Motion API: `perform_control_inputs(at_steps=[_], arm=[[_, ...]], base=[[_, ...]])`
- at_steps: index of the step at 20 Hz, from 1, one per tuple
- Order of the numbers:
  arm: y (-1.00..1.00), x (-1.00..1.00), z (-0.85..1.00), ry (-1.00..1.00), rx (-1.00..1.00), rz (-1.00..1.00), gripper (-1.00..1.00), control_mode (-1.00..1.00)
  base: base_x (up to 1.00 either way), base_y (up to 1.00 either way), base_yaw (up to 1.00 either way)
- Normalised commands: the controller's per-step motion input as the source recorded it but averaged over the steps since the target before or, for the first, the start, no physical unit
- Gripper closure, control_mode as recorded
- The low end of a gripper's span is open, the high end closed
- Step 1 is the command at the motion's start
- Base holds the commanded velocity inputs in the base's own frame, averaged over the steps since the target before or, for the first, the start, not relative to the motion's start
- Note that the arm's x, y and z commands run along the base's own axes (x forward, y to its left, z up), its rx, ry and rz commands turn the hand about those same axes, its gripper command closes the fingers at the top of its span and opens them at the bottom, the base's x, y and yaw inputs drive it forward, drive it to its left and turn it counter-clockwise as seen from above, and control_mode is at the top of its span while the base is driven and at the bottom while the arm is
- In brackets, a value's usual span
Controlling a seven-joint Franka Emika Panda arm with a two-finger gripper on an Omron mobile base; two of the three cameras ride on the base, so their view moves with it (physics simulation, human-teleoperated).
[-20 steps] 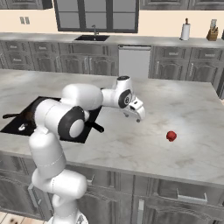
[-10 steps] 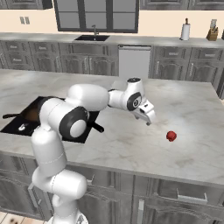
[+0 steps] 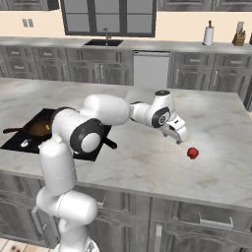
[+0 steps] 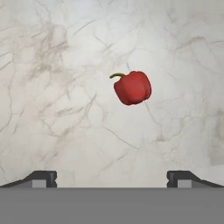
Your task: Place both pans onto different burners. Then place the bell pepper and the shrimp on different pans.
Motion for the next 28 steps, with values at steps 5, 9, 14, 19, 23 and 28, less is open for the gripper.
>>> perform_control_inputs(at_steps=[5,9,14,19,23,28], arm=[[-0.41,-0.03,-0.01,0.00,-0.01,0.00,-1.00,-1.00],[-0.35,0.00,-0.08,0.00,-0.01,0.00,-1.00,-1.00],[-0.24,0.00,-0.26,0.00,0.00,0.00,-1.00,-1.00],[-0.17,0.00,-0.30,0.00,0.00,0.01,-1.00,-1.00],[-0.14,0.00,-0.36,0.00,0.00,0.04,-1.00,-1.00],[-0.10,0.00,-0.16,0.00,0.00,0.02,-1.00,-1.00]], base=[[0.00,0.00,0.00],[0.00,0.00,0.00],[0.00,0.00,0.00],[0.00,0.00,0.00],[0.00,0.00,0.00],[0.00,0.00,0.00]])
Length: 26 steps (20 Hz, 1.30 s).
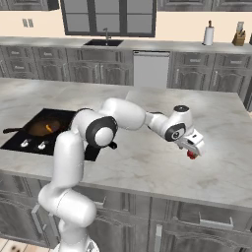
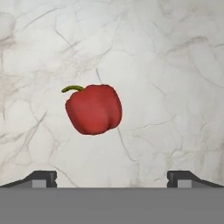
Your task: Place both pans onto different burners. Then place the bell pepper and the shrimp on different pans.
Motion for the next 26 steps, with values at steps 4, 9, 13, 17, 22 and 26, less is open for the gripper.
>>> perform_control_inputs(at_steps=[4,9,13,17,22,26], arm=[[-0.13,0.08,-0.09,0.00,0.00,0.00,-1.00,-1.00],[-0.07,0.22,-0.05,0.00,0.00,0.00,-1.00,-1.00],[-0.01,0.31,-0.02,0.00,0.00,0.00,-1.00,-1.00],[-0.02,0.25,-0.08,0.00,0.00,0.00,-1.00,-1.00],[-0.08,0.08,-0.15,0.00,-0.02,0.00,-1.00,-1.00],[-0.15,0.00,-0.21,0.00,0.00,0.00,-1.00,-1.00]], base=[[0.00,0.00,0.00],[0.00,0.00,0.00],[0.00,0.00,0.00],[0.00,0.00,0.00],[0.00,0.00,0.00],[0.00,0.00,0.00]])
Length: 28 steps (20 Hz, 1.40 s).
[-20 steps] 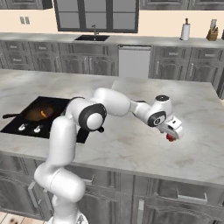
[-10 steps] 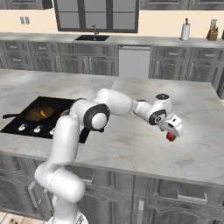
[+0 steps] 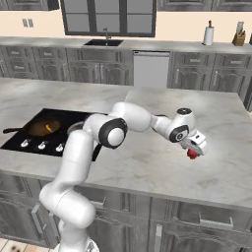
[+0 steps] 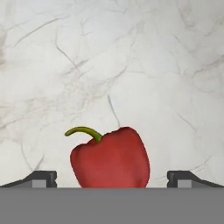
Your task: Place both pans onto different burners. Then place the bell pepper and the shrimp on different pans.
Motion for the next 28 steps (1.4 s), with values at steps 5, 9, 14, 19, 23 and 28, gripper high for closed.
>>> perform_control_inputs(at_steps=[5,9,14,19,23,28], arm=[[-0.15,0.05,-0.19,0.00,0.00,0.00,-1.00,-1.00],[-0.10,0.15,-0.10,0.00,0.00,0.00,-1.00,-1.00],[-0.04,0.16,-0.08,0.00,-0.01,0.00,1.00,-1.00],[-0.08,0.01,-0.04,0.00,0.00,0.00,1.00,-1.00],[0.04,-0.19,0.36,-0.12,-0.02,0.02,1.00,-1.00],[0.36,-0.32,0.71,-0.20,-0.05,0.08,1.00,-1.00]], base=[[0.00,0.00,0.00],[0.00,0.00,0.00],[0.00,0.00,0.00],[0.00,0.00,0.00],[0.00,0.00,0.00],[0.00,0.00,0.00]])
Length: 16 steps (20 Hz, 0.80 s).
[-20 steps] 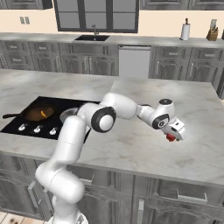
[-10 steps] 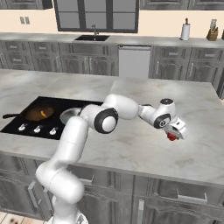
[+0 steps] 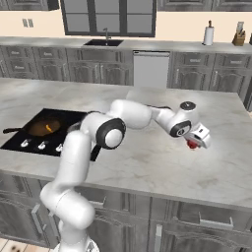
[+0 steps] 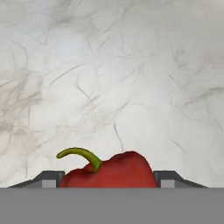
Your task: Place both pans onto different burners. Then place the bell pepper and the shrimp on different pans.
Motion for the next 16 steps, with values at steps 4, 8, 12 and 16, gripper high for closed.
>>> perform_control_inputs(at_steps=[4,8,12,16], arm=[[0.61,-0.26,0.64,-0.18,-0.08,0.13,1.00,-1.00],[0.88,-0.28,0.49,-0.17,-0.15,0.14,1.00,-1.00],[0.82,-0.22,0.35,-0.15,-0.14,0.14,1.00,-1.00],[0.69,-0.10,0.36,-0.13,-0.09,0.14,1.00,-1.00]], base=[[0.00,0.00,0.00],[0.00,0.00,0.00],[0.00,0.00,0.00],[0.00,0.00,0.00]])
